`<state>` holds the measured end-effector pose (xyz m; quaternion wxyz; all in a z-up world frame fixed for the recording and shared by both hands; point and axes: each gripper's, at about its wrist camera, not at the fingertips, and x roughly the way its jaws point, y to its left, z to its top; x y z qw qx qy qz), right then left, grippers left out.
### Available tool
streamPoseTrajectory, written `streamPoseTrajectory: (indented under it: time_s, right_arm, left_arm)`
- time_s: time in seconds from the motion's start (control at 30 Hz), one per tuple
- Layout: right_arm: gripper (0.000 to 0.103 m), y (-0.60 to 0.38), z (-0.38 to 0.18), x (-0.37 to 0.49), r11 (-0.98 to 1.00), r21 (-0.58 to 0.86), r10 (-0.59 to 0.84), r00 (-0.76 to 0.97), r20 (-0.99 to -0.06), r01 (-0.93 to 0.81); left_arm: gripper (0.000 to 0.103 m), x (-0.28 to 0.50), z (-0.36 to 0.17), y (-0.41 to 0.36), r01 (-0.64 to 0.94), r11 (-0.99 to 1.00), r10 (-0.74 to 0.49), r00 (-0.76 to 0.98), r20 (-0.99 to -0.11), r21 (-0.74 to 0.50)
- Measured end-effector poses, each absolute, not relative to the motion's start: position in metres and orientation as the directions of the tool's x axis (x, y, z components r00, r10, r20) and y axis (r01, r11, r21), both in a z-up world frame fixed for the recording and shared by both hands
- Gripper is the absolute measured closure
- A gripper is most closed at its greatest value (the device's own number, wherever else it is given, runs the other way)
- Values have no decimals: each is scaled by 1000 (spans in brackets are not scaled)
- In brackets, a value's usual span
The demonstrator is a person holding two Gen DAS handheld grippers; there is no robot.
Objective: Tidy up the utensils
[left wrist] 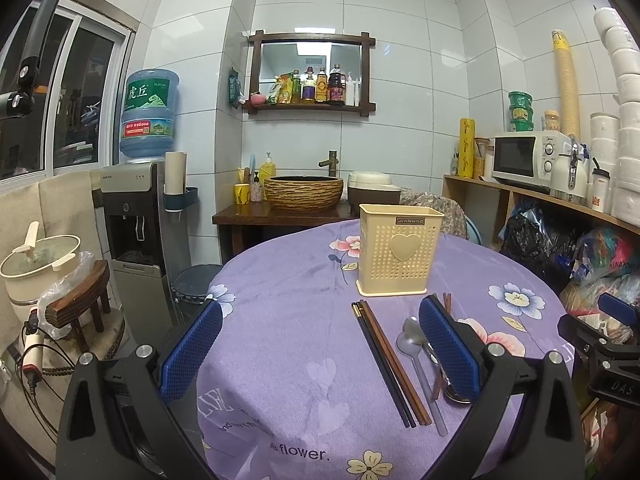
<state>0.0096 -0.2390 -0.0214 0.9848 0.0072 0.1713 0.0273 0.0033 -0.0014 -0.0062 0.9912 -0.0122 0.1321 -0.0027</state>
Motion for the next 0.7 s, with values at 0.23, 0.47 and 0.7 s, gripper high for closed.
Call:
streamPoseTrajectory:
  time_s: [0.23,0.47,0.7]
  right_arm:
    - [5,-238,-24,10,998,25,54,938,-341,-49]
    - [5,-238,-22,11,998,28,57,937,-344,-51]
    - [5,-238,-22,11,998,29,58,937,-346,-51]
  left_arm:
    - [5,3,-8,-4,4,1000,-10,965,-263,-21]
    - [5,3,-9,-5,5,1000,-10,965,-263,-20]
    - [5,4,-11,-5,3,1000,-9,963,-269,-24]
